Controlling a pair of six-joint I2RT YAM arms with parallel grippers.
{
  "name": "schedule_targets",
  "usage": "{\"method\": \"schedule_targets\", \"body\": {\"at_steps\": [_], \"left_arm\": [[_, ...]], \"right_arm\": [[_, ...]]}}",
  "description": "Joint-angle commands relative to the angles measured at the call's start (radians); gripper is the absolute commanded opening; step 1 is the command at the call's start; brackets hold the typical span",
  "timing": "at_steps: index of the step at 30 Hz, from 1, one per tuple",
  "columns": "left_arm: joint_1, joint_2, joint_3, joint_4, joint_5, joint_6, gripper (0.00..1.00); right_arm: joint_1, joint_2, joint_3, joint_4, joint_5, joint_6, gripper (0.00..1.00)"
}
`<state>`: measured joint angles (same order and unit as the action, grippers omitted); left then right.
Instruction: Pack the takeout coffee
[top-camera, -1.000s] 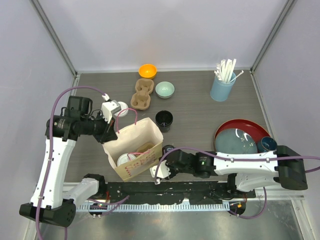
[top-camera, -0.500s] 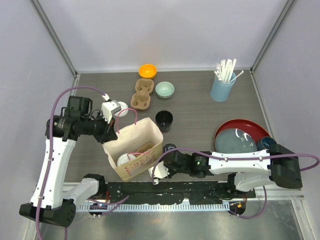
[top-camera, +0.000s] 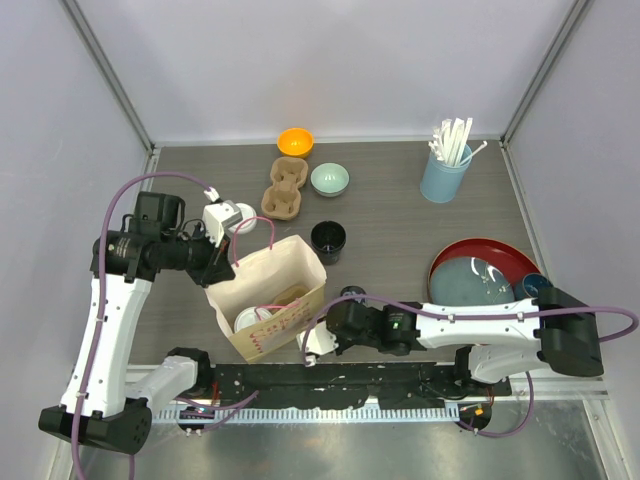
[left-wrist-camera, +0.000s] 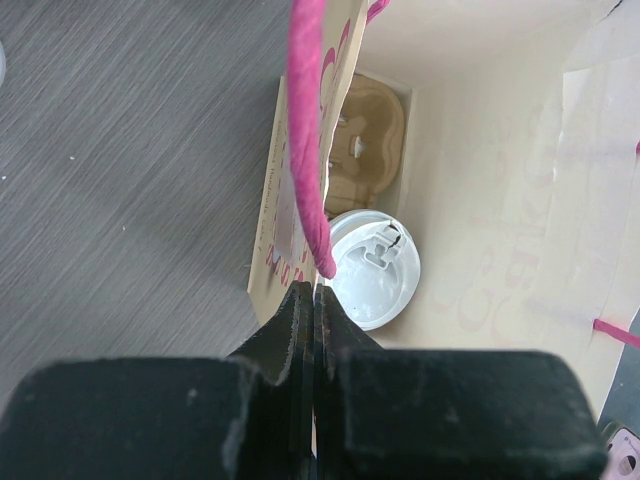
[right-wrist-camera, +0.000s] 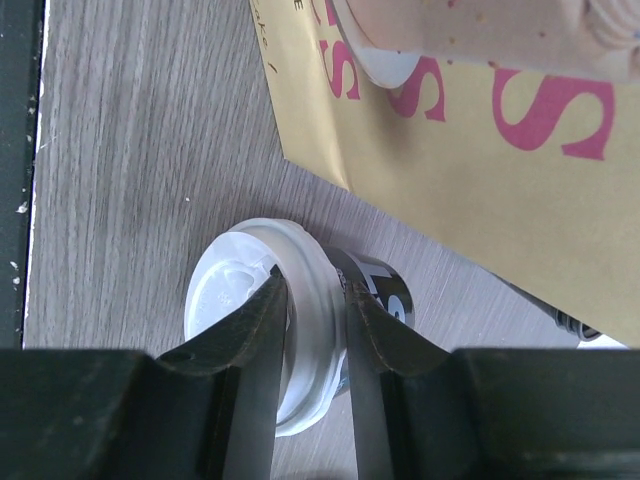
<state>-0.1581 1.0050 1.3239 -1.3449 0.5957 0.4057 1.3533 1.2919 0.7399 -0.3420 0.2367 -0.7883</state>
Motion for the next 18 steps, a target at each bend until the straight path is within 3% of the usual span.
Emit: {"method": "schedule_targets", "body": {"at_steps": [1, 8, 14, 18], "left_arm": [[-0.004, -0.011, 0.04, -0.099, 0.026, 0.016, 0.0], [-0.004, -0.017, 0.041, -0.1, 0.024, 0.021, 0.0], [-0.004, -0.019, 0.044, -0.1, 0.027, 0.019, 0.0], [-0.004, -0.022, 0.046, -0.1, 0.027, 0.021, 0.0]], "right_arm": [[0.0, -0.025, 0.044, -0.028, 0.03, 0.053, 0.1], [-0.011, -0.069, 0.03, -0.06, 0.039, 0.07, 0.01], [-0.031, -0.104, 0.055, -0.088, 0.03, 0.119, 0.01], [-0.103, -0.152, 0.058, -0.089, -0.055, 0.196, 0.01]]}}
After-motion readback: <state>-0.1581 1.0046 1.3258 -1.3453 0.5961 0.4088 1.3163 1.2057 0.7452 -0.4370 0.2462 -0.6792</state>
